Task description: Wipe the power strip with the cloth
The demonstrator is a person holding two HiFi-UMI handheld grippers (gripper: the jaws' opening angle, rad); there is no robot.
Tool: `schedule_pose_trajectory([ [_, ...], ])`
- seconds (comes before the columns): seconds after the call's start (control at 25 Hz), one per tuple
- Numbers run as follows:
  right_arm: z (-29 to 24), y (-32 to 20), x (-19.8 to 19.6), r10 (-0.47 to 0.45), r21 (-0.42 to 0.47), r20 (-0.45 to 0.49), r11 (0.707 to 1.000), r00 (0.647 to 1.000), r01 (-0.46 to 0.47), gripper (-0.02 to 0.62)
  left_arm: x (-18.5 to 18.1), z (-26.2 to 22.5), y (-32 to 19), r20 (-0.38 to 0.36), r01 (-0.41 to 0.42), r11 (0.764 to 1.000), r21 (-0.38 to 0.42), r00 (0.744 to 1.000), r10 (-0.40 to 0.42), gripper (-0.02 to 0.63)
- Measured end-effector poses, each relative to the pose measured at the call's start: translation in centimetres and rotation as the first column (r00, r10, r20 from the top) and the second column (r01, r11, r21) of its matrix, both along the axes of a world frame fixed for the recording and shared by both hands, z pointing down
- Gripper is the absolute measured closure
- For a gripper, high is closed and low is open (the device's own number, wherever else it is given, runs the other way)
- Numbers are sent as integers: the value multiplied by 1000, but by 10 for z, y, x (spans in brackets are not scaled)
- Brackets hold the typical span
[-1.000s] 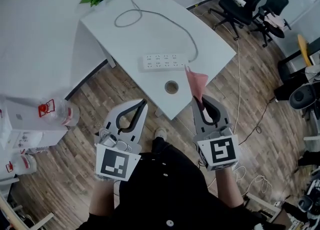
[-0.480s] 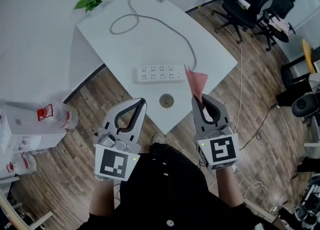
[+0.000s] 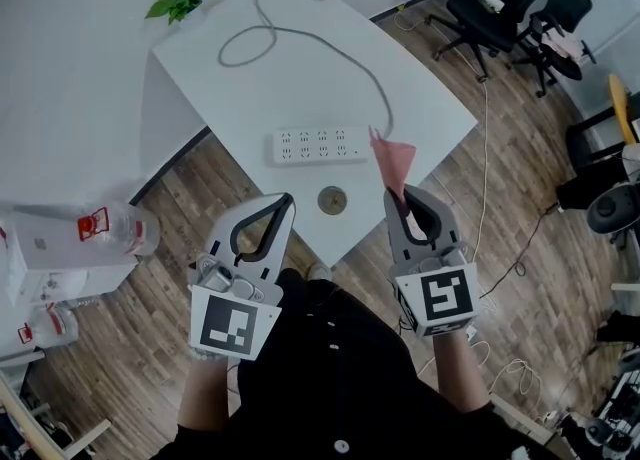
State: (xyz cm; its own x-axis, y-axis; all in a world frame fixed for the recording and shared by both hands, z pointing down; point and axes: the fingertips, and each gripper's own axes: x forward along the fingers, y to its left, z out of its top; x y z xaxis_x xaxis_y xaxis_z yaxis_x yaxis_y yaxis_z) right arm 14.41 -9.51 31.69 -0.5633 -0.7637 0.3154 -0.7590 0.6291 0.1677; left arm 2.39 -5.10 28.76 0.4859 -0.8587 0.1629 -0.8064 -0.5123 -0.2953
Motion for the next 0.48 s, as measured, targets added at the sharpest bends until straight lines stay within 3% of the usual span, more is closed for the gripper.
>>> schedule_pose_trajectory([
  [0.48, -3, -17, 3, 92, 4, -4, 996, 996, -92, 546, -4, -6, -25, -3, -74, 997, 10, 997, 74, 592],
])
